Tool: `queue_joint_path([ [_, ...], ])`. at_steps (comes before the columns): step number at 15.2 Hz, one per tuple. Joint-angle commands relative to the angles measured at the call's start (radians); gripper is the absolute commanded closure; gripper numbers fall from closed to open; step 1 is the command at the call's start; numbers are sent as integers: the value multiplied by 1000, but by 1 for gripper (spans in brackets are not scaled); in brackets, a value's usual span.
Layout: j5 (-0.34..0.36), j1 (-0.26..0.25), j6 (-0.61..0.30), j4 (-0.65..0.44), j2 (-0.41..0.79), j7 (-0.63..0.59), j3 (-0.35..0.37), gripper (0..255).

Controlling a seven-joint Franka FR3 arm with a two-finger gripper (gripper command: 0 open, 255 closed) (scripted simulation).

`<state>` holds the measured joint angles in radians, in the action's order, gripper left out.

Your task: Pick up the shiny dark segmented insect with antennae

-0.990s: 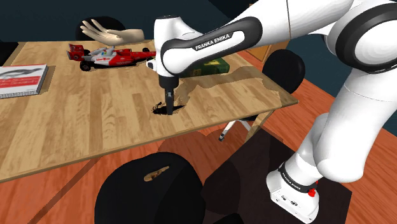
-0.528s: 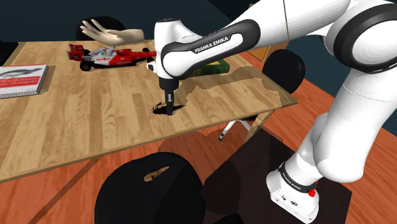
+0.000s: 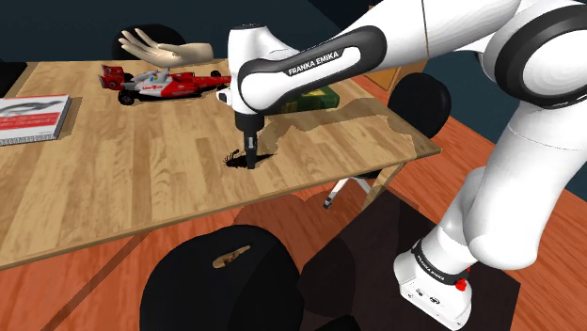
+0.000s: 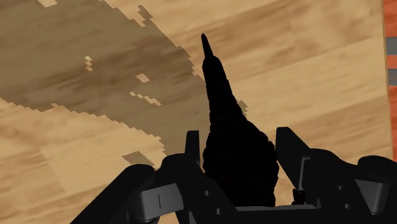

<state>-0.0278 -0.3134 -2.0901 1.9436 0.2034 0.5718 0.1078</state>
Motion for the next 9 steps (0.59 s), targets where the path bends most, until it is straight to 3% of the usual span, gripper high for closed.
queue_joint_path([
  [1, -1, 0, 22, -10, -12, 0, 0, 255],
  [9, -4, 2, 121, -71, -50, -1, 1, 255],
])
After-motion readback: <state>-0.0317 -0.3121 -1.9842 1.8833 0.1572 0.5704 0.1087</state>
